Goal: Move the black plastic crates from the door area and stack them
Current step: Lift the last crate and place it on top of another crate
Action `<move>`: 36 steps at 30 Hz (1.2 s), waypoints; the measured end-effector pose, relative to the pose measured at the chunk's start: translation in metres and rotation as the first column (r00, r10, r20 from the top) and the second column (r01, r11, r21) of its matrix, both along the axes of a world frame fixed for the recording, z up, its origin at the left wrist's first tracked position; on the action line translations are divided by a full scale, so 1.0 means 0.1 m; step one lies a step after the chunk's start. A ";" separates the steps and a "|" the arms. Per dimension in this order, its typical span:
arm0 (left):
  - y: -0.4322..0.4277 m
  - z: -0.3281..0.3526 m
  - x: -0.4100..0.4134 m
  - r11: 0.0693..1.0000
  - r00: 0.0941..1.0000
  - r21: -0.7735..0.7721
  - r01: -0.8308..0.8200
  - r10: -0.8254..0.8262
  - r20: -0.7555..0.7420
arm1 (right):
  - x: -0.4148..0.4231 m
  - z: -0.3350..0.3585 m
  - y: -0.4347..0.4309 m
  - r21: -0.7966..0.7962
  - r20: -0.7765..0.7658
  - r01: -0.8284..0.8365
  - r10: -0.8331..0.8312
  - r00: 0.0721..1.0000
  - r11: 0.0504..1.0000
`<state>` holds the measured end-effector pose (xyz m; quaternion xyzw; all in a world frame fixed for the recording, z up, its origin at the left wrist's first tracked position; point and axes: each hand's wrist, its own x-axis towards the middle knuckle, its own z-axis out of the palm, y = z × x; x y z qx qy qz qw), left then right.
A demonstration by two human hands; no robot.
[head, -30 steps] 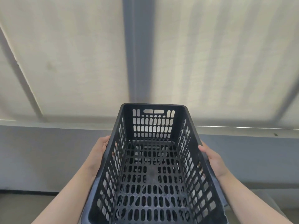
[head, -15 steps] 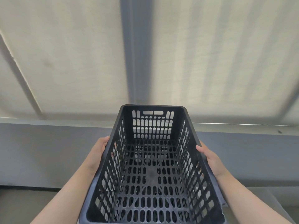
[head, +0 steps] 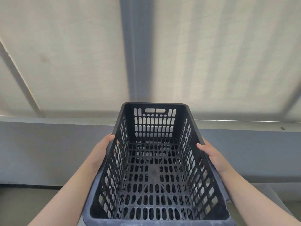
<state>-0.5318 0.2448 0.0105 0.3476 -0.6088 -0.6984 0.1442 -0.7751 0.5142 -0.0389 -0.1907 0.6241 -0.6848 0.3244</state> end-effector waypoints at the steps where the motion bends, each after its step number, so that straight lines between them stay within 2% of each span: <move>1: -0.01 -0.01 0.00 1.000 1.000 -0.003 -0.002 0.002 0.001 | 0.00 0.01 0.00 0.000 0.001 0.000 0.000 1.000 1.000; 5: -0.02 -0.01 -0.01 0.999 1.000 -0.038 -0.022 0.023 0.019 | 0.00 0.01 0.00 -0.010 0.022 0.012 -0.012 1.000 1.000; 15: -0.05 -0.01 -0.02 1.000 1.000 -0.006 -0.017 0.017 -0.026 | 0.01 0.07 -0.02 -0.029 0.034 0.016 -0.015 0.999 0.999; 24: -0.17 -0.09 -0.05 1.000 0.998 0.020 0.023 -0.022 -0.052 | 0.00 0.10 -0.05 0.029 0.026 0.020 -0.020 0.999 0.999; 31: -0.21 -0.13 -0.10 0.994 1.000 -0.102 0.023 -0.025 -0.017 | -0.01 0.11 0.01 0.082 0.036 0.022 -0.025 0.999 0.996; 36: -0.46 -0.25 -0.18 0.985 0.995 -0.174 -0.005 0.023 0.100 | 0.03 0.14 0.06 0.141 -0.016 0.003 0.000 1.000 0.990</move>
